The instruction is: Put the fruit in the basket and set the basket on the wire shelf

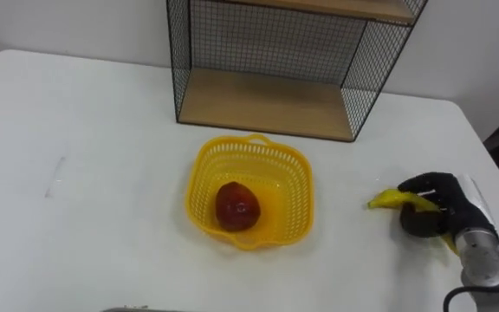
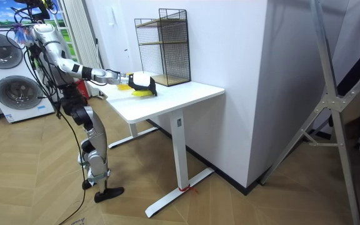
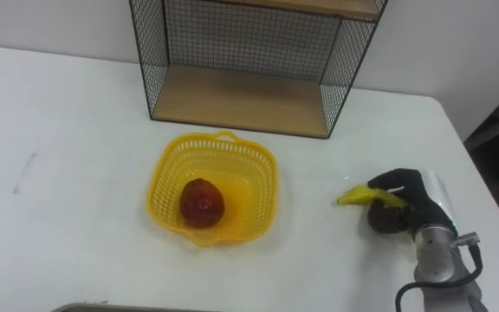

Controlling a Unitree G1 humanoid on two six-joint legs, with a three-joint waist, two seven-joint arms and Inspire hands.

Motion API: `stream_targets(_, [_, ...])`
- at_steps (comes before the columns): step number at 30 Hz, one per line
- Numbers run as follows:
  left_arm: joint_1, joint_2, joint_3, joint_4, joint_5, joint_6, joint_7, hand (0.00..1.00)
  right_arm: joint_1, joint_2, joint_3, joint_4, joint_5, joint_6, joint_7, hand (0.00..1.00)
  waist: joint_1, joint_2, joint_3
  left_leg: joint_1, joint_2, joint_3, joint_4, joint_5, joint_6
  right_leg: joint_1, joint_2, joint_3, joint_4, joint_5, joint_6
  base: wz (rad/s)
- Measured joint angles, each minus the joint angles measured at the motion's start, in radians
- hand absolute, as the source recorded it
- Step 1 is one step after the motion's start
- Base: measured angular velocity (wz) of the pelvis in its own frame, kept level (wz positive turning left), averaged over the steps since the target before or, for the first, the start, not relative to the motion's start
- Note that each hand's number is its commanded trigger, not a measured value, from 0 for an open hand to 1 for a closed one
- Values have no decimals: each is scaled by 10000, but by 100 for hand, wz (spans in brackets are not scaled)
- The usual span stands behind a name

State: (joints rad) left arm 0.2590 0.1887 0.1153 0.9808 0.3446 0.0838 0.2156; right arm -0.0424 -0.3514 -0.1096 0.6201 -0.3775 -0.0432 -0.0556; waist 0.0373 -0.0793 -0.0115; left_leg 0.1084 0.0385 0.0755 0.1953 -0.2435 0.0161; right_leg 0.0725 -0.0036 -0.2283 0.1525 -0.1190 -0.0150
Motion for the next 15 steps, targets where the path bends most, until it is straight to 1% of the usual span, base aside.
stream_targets(3, [-7, 0, 0, -15, 41, -1, -1, 0, 29, 59, 1, -39, -125, 13, 2, 100, 8, -22, 2, 78, -2, 0, -31, -14, -23, 74, 23, 0, -23, -1, 0, 0])
stream_targets(13, [-61, 0, 0, -23, -4, -23, 63, 0, 32, 67, 13, -217, -122, 18, 5, 100, 16, -32, 4, 62, -13, 42, -65, -14, -25, 11, 37, 62, -15, -1, -2, -1])
stream_targets(15, [-62, -2, -15, -21, -41, -23, 64, 0, 47, 80, 62, -402, -79, 142, 22, 100, 6, -30, 5, 64, -9, 49, -77, -14, -26, 2, 43, 78, -11, -1, -2, -2])
